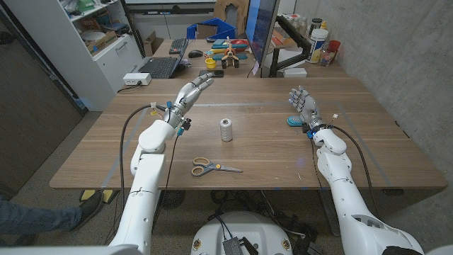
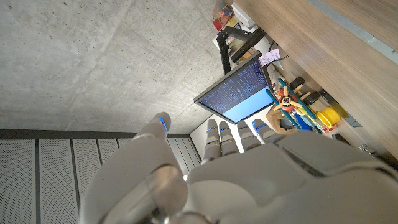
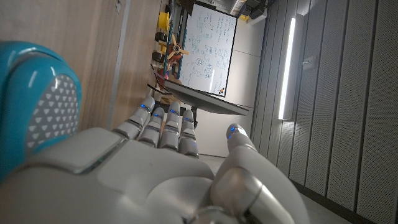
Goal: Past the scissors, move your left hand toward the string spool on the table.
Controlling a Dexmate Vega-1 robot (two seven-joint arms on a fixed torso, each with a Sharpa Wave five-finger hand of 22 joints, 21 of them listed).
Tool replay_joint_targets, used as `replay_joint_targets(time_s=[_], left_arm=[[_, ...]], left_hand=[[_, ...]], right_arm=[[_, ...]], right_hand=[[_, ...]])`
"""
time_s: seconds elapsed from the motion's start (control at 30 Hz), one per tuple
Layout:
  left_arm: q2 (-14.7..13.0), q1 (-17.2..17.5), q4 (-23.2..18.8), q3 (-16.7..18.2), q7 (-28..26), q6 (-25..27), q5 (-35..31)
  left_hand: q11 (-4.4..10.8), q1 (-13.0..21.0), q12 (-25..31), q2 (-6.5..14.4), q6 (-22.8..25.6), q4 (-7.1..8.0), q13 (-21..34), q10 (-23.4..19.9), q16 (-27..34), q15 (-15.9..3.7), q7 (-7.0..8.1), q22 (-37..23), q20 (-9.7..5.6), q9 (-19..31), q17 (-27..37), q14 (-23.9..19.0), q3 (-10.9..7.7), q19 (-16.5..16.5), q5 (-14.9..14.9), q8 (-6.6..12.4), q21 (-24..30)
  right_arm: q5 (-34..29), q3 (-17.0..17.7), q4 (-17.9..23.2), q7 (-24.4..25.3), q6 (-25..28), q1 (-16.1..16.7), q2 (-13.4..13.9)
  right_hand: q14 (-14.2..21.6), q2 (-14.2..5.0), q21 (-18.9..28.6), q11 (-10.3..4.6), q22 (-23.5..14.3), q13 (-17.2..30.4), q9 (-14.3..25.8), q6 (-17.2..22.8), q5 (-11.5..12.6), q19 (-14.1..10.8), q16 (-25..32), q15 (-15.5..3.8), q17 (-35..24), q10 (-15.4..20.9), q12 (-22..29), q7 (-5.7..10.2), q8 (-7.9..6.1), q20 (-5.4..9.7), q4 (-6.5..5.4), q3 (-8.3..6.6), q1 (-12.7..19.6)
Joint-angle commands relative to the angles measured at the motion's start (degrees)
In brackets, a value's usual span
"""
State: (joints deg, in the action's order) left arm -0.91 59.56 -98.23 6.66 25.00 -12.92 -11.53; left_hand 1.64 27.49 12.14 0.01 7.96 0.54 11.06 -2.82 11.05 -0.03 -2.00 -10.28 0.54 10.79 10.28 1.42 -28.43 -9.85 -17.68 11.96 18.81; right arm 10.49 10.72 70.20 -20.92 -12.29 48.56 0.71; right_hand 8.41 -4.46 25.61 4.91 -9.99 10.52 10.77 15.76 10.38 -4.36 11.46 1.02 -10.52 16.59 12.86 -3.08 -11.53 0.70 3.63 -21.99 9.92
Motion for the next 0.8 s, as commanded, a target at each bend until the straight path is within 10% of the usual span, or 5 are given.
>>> replay_joint_targets(time_s=[0.03, 0.8], left_arm=[[-0.8, 1.1, -2.1, -1.0, -0.4, -0.7, -2.5], [-2.4, 3.3, -5.6, -3.3, -4.0, -2.1, -11.1]], left_hand=[[0.08, 0.9, -0.2, 0.1, 0.1, -0.46, 0.2, 0.3, -0.2, -0.03, 0.34, -0.1, 0.21, 0.2, 0.1, 0.2, -0.13, -0.3, 0.2, 0.08, -0.1], [0.07, 1.5, -0.3, 0.1, 0.1, -0.9, 0.2, 0.5, -0.3, -0.06, 0.51, -0.2, 0.57, 0.2, 0.2, 0.5, -0.16, -0.5, 0.8, -0.04, -0.6]], right_arm=[[0.2, 0.3, 0.1, 0.0, -0.2, -0.2, -0.1], [0.9, 0.7, -3.0, -0.8, -1.6, -2.0, -0.7]], right_hand=[[0.5, -0.17, -0.1, -0.19, -0.2, 0.3, 0.2, 0.4, 0.3, -0.4, -0.1, -0.17, -0.2, 0.4, 0.2, 0.1, 0.05, 0.2, 0.09, 0.1, -0.3], [0.6, -0.23, -0.5, -0.14, -0.2, 0.3, 0.2, 0.5, 0.3, -0.6, -0.1, -0.25, -0.2, 0.5, 0.1, 0.15, 0.09, 0.19, 0.08, 0.11, -0.4]])
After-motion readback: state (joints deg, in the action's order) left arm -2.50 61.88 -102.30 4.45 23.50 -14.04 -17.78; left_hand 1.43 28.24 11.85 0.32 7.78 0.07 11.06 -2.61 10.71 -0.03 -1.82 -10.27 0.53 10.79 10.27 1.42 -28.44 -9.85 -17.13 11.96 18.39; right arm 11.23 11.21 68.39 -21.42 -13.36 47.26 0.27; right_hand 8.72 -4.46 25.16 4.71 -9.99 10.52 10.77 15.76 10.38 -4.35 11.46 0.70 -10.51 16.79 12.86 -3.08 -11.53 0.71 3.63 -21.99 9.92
